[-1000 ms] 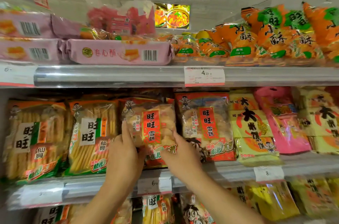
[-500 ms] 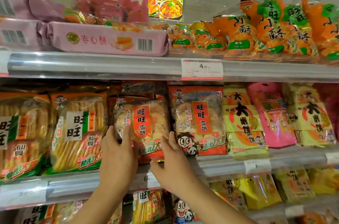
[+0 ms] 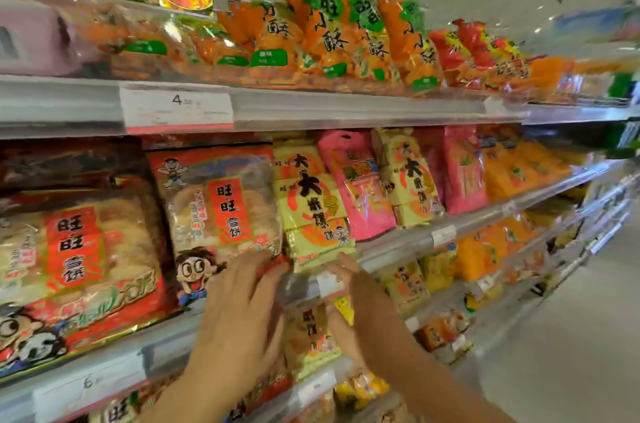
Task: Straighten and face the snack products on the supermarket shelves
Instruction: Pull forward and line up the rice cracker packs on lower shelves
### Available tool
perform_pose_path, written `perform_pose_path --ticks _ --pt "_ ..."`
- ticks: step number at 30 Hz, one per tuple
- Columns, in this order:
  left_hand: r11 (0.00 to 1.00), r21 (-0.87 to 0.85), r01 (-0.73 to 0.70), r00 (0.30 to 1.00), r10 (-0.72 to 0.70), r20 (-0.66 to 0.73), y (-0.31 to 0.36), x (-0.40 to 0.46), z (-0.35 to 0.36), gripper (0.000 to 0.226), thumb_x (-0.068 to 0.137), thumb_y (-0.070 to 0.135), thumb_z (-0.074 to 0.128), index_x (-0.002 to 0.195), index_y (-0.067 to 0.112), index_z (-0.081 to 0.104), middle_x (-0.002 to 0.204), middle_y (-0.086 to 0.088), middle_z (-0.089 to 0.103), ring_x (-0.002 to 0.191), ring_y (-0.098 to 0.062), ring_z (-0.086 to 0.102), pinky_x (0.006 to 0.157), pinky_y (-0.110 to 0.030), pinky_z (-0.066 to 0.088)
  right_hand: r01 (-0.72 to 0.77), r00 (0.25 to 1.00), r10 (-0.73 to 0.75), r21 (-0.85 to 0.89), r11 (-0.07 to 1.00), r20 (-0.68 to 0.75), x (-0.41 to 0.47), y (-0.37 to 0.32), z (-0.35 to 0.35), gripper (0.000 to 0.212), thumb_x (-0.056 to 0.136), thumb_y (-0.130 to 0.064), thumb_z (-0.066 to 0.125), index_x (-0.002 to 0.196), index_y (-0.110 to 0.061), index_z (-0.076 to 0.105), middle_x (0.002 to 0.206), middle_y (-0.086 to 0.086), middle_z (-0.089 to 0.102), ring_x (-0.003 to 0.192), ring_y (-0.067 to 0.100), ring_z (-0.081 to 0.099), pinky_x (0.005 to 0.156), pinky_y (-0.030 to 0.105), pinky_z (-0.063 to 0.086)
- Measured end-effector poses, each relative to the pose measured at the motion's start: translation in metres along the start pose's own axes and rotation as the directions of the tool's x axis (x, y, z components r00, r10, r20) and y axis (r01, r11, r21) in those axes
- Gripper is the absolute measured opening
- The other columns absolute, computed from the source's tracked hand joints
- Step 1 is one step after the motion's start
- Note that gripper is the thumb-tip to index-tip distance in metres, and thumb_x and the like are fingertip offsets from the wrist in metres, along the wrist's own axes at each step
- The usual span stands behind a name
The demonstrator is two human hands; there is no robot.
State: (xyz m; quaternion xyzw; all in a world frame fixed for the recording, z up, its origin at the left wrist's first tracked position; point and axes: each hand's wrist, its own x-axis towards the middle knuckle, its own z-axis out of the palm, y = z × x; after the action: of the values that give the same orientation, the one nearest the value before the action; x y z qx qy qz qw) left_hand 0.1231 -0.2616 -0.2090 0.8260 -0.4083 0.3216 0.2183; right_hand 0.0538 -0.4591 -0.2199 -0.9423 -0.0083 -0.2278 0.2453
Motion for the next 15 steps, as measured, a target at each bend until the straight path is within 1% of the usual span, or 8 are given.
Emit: perform_pose_path --ticks 1,3,6,7,10,11,13,15 --pt "1.000 0.008 -0.017 0.999 0.017 0.030 0.008 0.006 0.010 0.053 0.079 0.025 0.055 0.130 0.012 0.055 0.131 -0.015 0.051 0.123 -0.037 0.047 0.096 -0.051 0.042 -0.021 1.000 0.021 -0.025 0.999 -0.008 0.001 0.019 -0.012 0.055 0.096 -0.028 0.051 0.147 -0.030 0.030 0.152 -0.019 0.020 0.143 -0.001 0.014 0.109 0.011 0.016" --pt "0.999 0.022 -0.024 0.996 0.022 0.089 0.025 0.021 0.031 0.057 0.079 0.024 0.061 0.134 0.014 0.053 0.133 -0.013 0.051 0.123 -0.035 0.047 0.095 -0.049 0.045 -0.048 0.999 0.046 -0.062 0.997 -0.026 0.005 0.055 -0.034 0.055 0.097 -0.029 0.049 0.148 -0.027 0.029 0.154 -0.012 0.022 0.145 0.003 0.009 0.109 0.014 0.015" --pt "0.999 0.037 -0.004 0.988 -0.002 0.155 0.053 0.048 0.065 0.065 0.074 0.022 0.072 0.135 0.014 0.053 0.135 -0.013 0.050 0.124 -0.036 0.049 0.093 -0.049 0.047 -0.067 0.998 0.066 -0.077 0.995 -0.015 0.014 0.108 -0.064 0.056 0.097 -0.027 0.049 0.149 -0.024 0.027 0.156 -0.005 0.020 0.146 0.007 0.010 0.111 0.023 0.021" --pt "0.999 0.051 0.007 0.986 -0.016 0.169 0.063 0.058 0.077 0.066 0.073 0.022 0.073 0.135 0.015 0.053 0.136 -0.013 0.050 0.124 -0.036 0.049 0.093 -0.050 0.048 -0.060 0.998 0.060 -0.082 0.995 -0.009 0.018 0.126 -0.072 0.056 0.097 -0.027 0.050 0.148 -0.024 0.028 0.155 -0.008 0.020 0.145 0.005 0.010 0.111 0.021 0.020" --pt "0.991 0.111 0.069 0.977 -0.090 0.194 0.093 0.083 0.112 0.067 0.070 0.026 0.077 0.132 0.014 0.055 0.135 -0.016 0.051 0.122 -0.038 0.050 0.090 -0.052 0.049 -0.056 0.998 0.056 -0.038 0.998 -0.018 0.031 0.175 -0.091 0.056 0.095 -0.024 0.053 0.145 -0.031 0.029 0.143 -0.026 0.016 0.140 -0.004 0.009 0.106 0.003 0.010" --pt "0.986 0.135 0.095 0.973 -0.121 0.199 0.101 0.088 0.122 0.068 0.069 0.027 0.078 0.132 0.015 0.055 0.134 -0.016 0.051 0.120 -0.037 0.051 0.089 -0.053 0.049 -0.042 0.999 0.042 0.003 0.999 -0.025 0.034 0.189 -0.096 0.055 0.094 -0.022 0.054 0.143 -0.033 0.029 0.142 -0.028 0.016 0.142 -0.002 0.010 0.107 0.005 0.013" --pt "0.973 0.187 0.137 0.969 -0.171 0.179 0.113 0.095 0.141 0.066 0.071 0.032 0.073 0.133 0.019 0.055 0.130 -0.012 0.053 0.114 -0.033 0.049 0.088 -0.051 0.045 0.029 0.999 -0.029 -0.015 0.999 -0.014 0.042 0.214 -0.102 0.056 0.093 -0.023 0.055 0.142 -0.035 0.031 0.151 -0.017 0.019 0.146 0.006 0.008 0.114 0.019 0.019" --pt "0.959 0.233 0.164 0.973 -0.196 0.121 0.118 0.096 0.155 0.058 0.074 0.034 0.060 0.130 0.020 0.056 0.125 -0.009 0.053 0.107 -0.031 0.047 0.087 -0.047 0.036 0.018 1.000 -0.016 -0.075 0.997 0.024 0.050 0.235 -0.103 0.059 0.095 -0.030 0.053 0.147 -0.031 0.028 0.157 -0.012 0.007 0.146 0.006 -0.002 0.115 0.021 0.011"
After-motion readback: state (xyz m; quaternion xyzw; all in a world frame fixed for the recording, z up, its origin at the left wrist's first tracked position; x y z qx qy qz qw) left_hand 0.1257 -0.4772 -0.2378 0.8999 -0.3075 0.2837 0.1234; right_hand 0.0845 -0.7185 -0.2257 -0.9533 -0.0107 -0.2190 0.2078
